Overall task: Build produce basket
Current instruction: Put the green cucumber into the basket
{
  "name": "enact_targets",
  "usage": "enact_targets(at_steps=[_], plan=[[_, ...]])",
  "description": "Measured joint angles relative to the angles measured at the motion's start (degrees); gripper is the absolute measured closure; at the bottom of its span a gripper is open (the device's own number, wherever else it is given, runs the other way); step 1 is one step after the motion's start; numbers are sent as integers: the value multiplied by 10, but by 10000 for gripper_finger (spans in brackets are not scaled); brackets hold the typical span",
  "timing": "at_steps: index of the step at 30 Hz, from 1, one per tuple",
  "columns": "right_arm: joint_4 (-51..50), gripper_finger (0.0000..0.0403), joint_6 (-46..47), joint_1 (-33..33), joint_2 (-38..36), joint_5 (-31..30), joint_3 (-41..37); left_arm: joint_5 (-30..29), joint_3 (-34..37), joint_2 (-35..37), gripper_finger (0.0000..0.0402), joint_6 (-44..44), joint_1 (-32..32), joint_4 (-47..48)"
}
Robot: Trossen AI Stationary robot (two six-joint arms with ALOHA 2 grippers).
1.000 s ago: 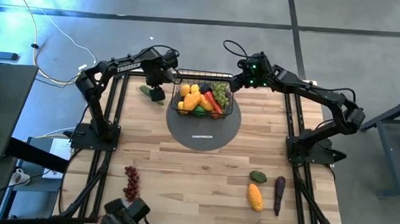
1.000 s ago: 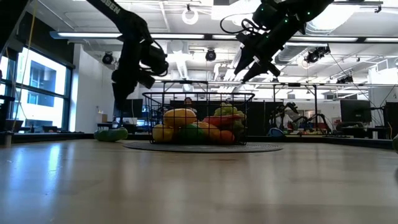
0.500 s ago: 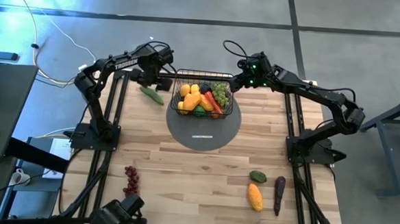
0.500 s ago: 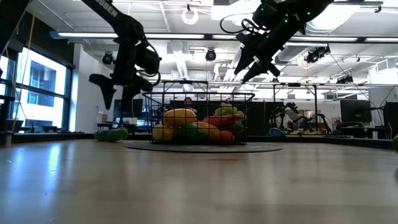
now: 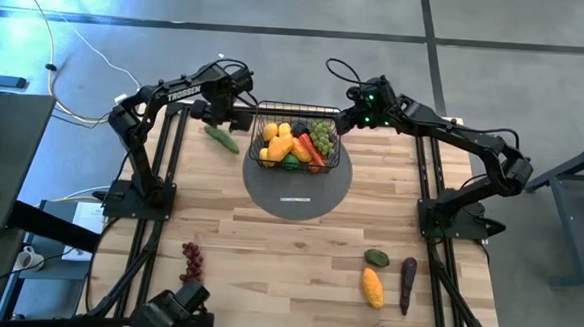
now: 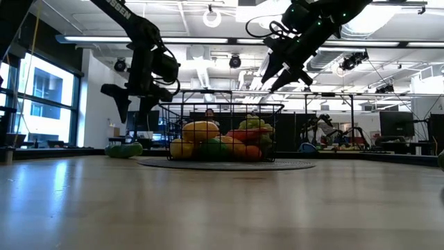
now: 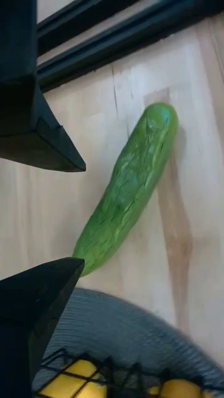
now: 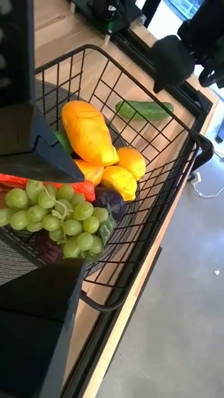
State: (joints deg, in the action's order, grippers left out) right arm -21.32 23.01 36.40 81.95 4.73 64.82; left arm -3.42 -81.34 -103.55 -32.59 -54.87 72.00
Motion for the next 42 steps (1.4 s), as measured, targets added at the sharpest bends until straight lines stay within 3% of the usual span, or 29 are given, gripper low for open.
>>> enact_targets(at_steps=[6, 15, 27, 42], plan=[[0, 213, -71, 0, 0, 0, 0, -30, 0, 0, 174, -70, 0, 12], [0, 213, -108, -1, 0, 16, 0, 12, 58, 1, 174, -161, -9, 14], [-18, 213, -135, 0, 0, 20, 0, 11, 93, 1, 174, -293, -22, -63], [-33, 213, -141, 0, 0, 20, -1, 10, 93, 1, 174, -479, -47, -81]])
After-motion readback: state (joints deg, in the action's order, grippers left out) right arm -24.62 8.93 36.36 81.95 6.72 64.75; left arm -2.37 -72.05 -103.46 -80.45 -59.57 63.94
